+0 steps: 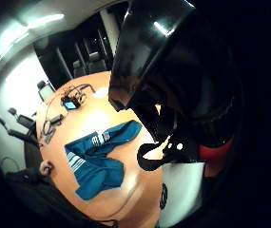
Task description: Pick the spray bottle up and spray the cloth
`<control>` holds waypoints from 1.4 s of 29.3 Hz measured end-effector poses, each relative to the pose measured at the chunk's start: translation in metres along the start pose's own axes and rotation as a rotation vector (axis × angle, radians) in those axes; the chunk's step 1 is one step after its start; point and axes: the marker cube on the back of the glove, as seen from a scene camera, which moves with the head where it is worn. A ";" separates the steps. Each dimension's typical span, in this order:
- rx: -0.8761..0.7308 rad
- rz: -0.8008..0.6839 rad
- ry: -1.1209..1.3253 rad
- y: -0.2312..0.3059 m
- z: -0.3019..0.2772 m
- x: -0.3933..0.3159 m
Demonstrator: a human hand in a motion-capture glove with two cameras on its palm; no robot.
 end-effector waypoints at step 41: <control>-0.056 -0.525 0.297 0.063 -0.010 -0.110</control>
